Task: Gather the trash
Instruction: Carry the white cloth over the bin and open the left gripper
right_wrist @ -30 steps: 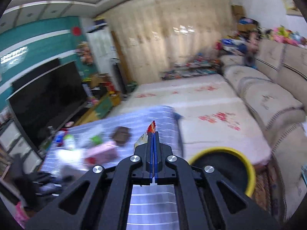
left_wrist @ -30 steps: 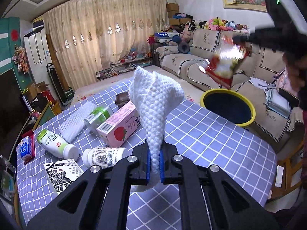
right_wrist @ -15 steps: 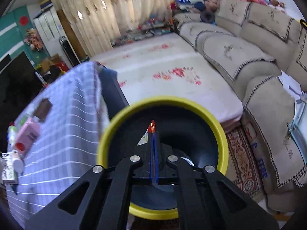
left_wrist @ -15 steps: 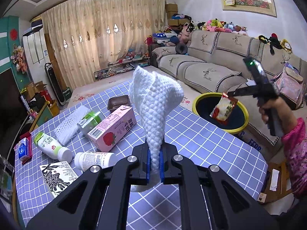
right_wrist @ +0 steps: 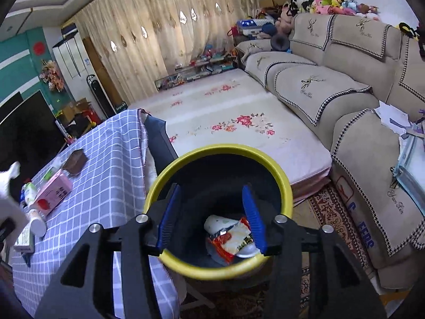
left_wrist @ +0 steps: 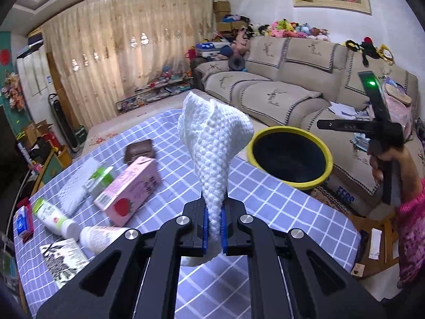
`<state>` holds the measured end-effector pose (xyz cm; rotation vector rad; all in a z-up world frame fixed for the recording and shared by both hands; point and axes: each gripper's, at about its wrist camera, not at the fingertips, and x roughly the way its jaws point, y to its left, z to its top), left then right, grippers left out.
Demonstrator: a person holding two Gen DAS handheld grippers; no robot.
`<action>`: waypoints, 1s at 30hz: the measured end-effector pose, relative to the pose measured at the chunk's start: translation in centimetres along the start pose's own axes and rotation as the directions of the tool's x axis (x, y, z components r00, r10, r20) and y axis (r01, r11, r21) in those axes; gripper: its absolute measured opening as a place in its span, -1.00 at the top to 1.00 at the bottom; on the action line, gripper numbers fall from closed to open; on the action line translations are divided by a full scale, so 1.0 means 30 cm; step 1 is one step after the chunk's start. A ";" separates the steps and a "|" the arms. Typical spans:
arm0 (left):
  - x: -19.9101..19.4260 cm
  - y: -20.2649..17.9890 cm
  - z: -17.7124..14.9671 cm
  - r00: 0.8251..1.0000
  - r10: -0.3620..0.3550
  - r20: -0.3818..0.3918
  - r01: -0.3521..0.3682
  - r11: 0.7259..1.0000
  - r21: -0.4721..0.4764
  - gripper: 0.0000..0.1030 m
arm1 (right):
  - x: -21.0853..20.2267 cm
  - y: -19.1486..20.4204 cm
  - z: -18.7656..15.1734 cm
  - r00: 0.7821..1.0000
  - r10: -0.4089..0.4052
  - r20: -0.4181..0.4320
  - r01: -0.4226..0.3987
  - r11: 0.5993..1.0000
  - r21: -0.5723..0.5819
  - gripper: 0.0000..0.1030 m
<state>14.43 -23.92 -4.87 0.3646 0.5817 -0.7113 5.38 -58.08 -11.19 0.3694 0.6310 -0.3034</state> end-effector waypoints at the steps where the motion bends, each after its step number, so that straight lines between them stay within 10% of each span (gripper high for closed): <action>1: 0.012 -0.016 0.009 1.000 -0.009 -0.003 0.009 1.000 0.010 0.85 | -0.023 -0.008 -0.017 1.000 0.000 0.006 0.000 1.000 0.005 0.10; 30: 0.715 -0.566 0.300 0.941 -0.222 -0.254 0.254 0.962 0.101 0.81 | -0.230 -0.343 -0.138 0.992 -0.123 0.037 0.115 0.978 0.171 0.09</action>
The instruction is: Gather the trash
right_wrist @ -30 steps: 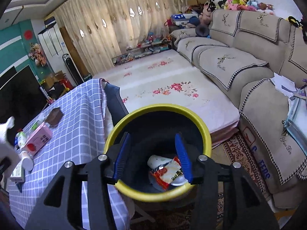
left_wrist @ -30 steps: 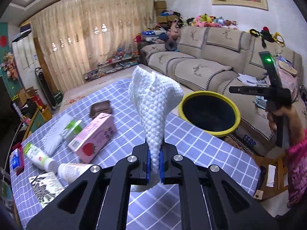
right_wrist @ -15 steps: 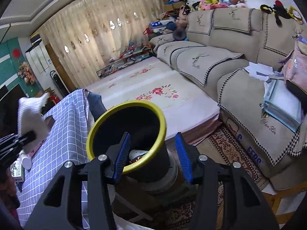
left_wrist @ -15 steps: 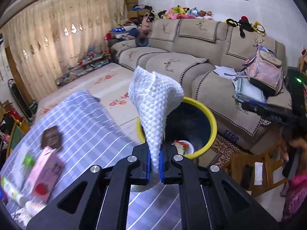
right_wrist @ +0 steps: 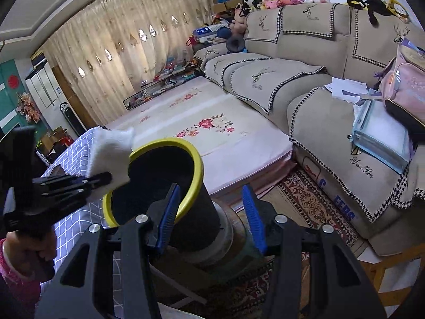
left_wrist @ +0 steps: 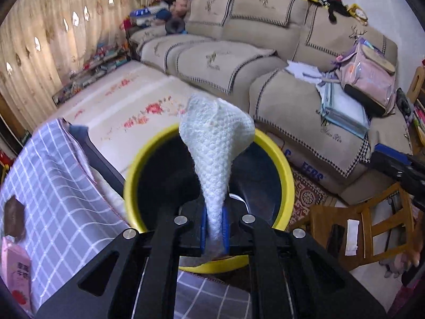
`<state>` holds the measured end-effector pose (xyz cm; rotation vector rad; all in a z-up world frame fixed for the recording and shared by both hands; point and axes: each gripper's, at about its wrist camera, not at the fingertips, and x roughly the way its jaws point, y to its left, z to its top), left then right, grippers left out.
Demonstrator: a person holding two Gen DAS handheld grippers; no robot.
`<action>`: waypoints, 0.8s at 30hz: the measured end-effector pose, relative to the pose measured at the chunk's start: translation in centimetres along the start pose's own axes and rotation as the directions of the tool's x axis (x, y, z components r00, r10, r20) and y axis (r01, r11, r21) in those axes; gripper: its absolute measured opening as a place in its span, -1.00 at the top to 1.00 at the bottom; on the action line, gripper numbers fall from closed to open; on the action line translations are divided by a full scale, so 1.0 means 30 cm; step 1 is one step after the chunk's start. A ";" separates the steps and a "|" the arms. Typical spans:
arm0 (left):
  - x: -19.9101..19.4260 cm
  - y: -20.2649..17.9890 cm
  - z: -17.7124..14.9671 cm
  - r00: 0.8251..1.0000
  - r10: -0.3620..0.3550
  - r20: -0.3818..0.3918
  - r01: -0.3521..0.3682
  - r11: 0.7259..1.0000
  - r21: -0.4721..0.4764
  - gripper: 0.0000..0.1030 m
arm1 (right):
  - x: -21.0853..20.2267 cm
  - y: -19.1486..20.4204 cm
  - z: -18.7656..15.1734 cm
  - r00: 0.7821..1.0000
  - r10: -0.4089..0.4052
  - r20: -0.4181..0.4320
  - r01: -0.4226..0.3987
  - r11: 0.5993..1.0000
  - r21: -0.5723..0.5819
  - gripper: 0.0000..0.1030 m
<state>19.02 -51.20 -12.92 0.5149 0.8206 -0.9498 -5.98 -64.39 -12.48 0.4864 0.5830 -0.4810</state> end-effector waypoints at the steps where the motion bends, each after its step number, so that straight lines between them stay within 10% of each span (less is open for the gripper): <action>1: 0.026 0.000 0.003 1.000 -0.004 -0.018 0.004 1.000 -0.006 0.81 | 0.003 -0.006 0.002 1.000 -0.001 0.000 0.001 1.000 0.002 0.09; 7: 0.116 0.002 0.002 0.997 0.016 -0.077 -0.017 1.000 -0.017 0.73 | 0.011 -0.020 -0.002 1.000 0.000 -0.008 0.000 1.000 0.013 0.09; 12: 0.119 0.016 -0.005 0.996 0.046 -0.070 -0.048 0.998 -0.036 -0.37 | 0.012 -0.017 -0.002 1.000 0.000 -0.011 0.000 1.000 0.011 0.03; 24: -0.257 0.101 -0.141 0.994 0.055 0.090 -0.042 0.988 -0.148 -0.72 | 0.015 0.086 -0.010 0.998 0.047 -0.031 -0.048 0.998 -0.036 0.00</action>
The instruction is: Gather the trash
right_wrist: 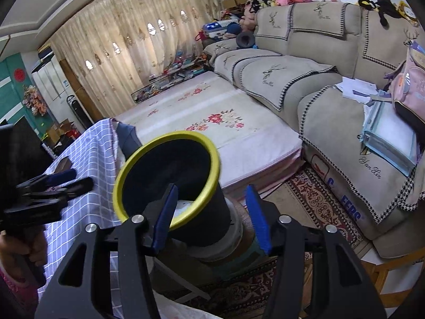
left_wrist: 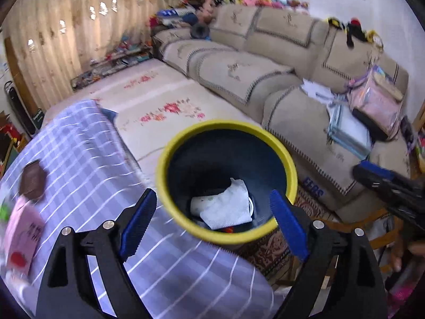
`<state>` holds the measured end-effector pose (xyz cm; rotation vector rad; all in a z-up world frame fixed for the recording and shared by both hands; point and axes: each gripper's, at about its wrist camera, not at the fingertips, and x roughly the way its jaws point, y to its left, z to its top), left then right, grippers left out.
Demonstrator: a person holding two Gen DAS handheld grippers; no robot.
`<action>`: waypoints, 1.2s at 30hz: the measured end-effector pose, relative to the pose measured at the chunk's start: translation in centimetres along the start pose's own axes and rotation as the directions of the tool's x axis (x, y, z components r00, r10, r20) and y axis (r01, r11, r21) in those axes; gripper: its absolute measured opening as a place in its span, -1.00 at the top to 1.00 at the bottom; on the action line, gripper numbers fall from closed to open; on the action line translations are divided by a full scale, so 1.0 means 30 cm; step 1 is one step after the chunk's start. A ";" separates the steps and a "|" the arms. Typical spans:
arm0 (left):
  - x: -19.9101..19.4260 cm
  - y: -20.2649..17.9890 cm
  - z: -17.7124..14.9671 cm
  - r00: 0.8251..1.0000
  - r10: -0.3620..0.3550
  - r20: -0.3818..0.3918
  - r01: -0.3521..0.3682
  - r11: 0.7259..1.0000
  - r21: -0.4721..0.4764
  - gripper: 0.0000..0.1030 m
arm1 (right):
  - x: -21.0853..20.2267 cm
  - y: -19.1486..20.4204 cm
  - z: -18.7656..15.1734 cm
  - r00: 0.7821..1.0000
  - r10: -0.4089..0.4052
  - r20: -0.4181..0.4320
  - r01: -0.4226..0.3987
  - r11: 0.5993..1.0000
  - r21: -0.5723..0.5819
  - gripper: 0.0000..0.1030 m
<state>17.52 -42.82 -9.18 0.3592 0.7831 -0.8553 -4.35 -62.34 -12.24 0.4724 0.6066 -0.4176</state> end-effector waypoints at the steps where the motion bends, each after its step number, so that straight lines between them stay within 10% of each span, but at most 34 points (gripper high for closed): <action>1: -0.057 0.020 -0.019 0.999 0.014 0.029 -0.013 1.000 -0.014 -0.75 | 0.001 0.015 0.000 1.000 0.008 -0.002 -0.008 1.000 -0.007 0.00; 11: -0.560 0.305 -0.316 0.932 0.332 0.142 -0.299 0.930 -0.213 -0.88 | 0.048 0.319 -0.026 0.982 0.176 -0.072 -0.186 0.969 -0.161 -0.04; 22: -0.910 0.611 -0.671 0.814 0.576 0.072 -0.487 0.745 -0.455 -0.90 | 0.090 0.982 -0.199 0.839 0.447 -0.311 -0.543 0.726 -0.422 -0.05; 28: -0.949 0.664 -0.770 0.809 0.585 0.058 -0.485 0.720 -0.497 -0.90 | 0.167 1.259 -0.293 0.772 0.457 -0.443 -0.635 0.594 -0.494 -0.05; 36: -0.967 0.699 -0.843 0.813 0.580 0.049 -0.474 0.709 -0.523 -0.90 | 0.305 1.412 -0.342 0.786 0.382 -0.485 -0.614 0.574 -0.543 -0.17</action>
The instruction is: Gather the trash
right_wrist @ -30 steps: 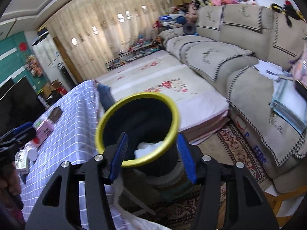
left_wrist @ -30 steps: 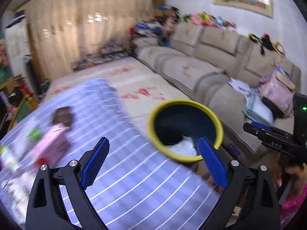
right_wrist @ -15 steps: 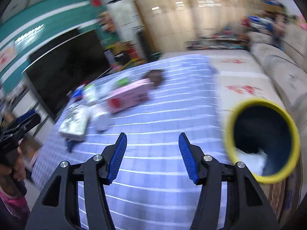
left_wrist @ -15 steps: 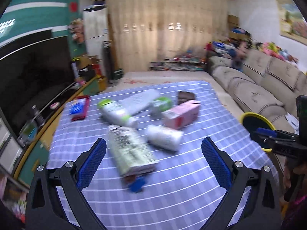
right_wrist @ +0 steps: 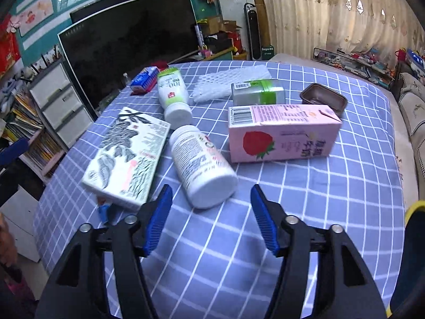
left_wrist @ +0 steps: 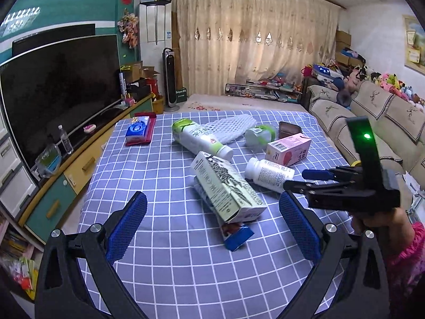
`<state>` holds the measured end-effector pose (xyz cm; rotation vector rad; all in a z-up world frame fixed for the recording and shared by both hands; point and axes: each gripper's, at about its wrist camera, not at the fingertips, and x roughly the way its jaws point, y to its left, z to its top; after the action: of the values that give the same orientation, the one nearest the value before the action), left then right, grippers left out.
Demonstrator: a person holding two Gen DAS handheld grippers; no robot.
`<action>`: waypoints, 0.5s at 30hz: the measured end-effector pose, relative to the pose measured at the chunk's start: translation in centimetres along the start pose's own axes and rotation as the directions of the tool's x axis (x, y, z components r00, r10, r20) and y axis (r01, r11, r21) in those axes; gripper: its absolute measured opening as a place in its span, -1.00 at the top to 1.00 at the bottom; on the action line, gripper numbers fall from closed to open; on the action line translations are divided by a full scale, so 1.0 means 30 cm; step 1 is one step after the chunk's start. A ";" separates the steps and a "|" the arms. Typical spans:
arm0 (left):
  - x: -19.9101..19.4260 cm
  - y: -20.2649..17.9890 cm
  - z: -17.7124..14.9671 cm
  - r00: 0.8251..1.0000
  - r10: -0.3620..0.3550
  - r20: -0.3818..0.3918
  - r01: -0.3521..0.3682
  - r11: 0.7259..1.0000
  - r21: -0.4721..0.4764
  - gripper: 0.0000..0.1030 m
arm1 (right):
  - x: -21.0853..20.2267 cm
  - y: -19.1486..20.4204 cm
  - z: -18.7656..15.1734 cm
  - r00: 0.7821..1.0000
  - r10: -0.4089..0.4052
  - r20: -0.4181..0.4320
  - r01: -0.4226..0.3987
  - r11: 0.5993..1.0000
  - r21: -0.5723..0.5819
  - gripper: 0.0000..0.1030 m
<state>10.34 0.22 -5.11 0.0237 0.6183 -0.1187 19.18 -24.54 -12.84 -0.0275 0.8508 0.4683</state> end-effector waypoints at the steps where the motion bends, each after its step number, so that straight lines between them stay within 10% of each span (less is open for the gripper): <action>1: 0.005 0.004 -0.001 1.000 0.000 -0.003 0.000 1.000 -0.005 -0.90 | 0.006 -0.002 0.000 1.000 0.004 -0.002 -0.004 1.000 -0.003 -0.18; 15: 0.051 -0.004 -0.029 0.999 -0.020 -0.035 0.019 1.000 -0.023 -0.90 | 0.134 0.022 0.055 0.999 0.020 -0.049 -0.023 0.998 -0.056 -0.12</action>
<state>11.05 -0.01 -6.69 -0.0022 0.6553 -0.1308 22.37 -22.03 -14.57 -0.0820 0.8857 0.5134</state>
